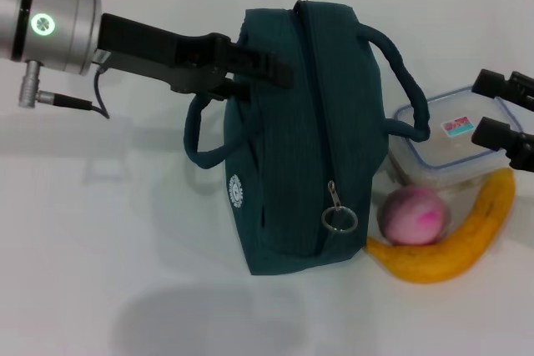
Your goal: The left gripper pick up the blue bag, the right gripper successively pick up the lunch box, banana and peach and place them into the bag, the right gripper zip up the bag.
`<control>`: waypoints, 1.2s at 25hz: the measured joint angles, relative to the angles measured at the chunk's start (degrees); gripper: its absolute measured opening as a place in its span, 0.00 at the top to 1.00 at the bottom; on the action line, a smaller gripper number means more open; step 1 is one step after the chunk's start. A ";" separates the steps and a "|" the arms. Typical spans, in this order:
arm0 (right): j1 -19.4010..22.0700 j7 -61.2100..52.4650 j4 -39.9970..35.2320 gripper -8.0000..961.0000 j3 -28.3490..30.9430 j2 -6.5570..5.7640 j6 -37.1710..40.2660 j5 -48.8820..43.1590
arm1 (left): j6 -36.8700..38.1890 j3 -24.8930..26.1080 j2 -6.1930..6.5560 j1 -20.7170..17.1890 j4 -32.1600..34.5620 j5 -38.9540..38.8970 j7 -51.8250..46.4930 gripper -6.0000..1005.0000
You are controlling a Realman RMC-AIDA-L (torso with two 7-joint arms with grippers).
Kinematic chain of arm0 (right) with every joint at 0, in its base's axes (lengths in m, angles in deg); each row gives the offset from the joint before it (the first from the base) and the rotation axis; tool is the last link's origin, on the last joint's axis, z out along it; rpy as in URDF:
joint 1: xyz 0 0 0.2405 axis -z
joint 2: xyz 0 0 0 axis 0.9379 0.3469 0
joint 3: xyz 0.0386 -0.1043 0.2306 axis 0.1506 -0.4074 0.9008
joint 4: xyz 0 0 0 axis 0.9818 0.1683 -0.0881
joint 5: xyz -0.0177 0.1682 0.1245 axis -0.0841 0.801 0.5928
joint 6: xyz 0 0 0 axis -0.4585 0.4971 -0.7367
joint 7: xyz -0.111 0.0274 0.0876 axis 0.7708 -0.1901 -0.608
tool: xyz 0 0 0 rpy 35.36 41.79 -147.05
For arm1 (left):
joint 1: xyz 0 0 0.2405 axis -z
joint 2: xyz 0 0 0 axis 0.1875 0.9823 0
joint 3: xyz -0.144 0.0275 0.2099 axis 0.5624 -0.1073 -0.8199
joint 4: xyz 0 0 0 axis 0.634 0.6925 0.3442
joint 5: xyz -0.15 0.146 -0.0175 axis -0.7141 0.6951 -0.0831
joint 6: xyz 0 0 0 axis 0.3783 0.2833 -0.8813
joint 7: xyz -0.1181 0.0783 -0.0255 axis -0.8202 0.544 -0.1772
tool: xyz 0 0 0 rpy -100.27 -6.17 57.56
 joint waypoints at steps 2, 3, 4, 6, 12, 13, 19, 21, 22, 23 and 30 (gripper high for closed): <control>0.05 0.22 0.06 0.09 -0.03 0.03 0.00 0.00 | -0.52 -0.01 -0.26 0.30 -0.21 0.79 -0.03 0.18; 0.07 0.37 0.16 0.09 -0.03 0.05 0.00 0.00 | -0.85 0.00 -0.45 0.45 -0.32 1.41 -0.03 0.18; 0.10 0.56 0.41 0.09 -0.03 0.06 0.00 0.00 | -1.13 0.00 -0.64 0.52 -0.39 1.94 -0.03 0.18; 0.11 0.84 0.80 0.09 0.00 0.07 0.00 0.00 | -1.65 -0.01 -1.08 0.67 -0.39 3.08 0.19 0.21; 0.23 1.39 1.94 0.09 0.32 0.08 0.00 0.02 | -2.40 0.13 -1.01 0.98 -0.65 2.38 2.85 0.40; 0.24 1.39 2.13 0.09 0.36 0.08 0.00 0.02 | -2.40 0.17 -0.93 1.01 -0.66 2.21 2.98 0.44; 0.26 1.39 2.35 0.09 0.41 0.08 0.00 0.02 | -2.49 0.49 -0.68 1.23 -1.44 1.90 2.66 0.61; 0.25 1.39 2.35 0.09 0.42 0.09 0.00 0.02 | -2.65 0.58 -0.65 1.34 -1.71 2.02 2.31 0.65; 0.24 1.39 2.35 0.09 0.43 0.11 0.00 0.02 | -2.69 0.60 -0.62 1.36 -1.77 2.12 2.26 0.67; 0.24 1.39 2.35 0.09 0.43 0.13 0.00 0.02 | -2.72 0.60 -0.62 1.36 -1.77 2.20 2.25 0.69; 0.23 1.38 2.40 0.09 0.44 0.29 0.00 0.02 | -2.88 0.62 -0.42 1.25 -1.78 2.33 1.90 0.88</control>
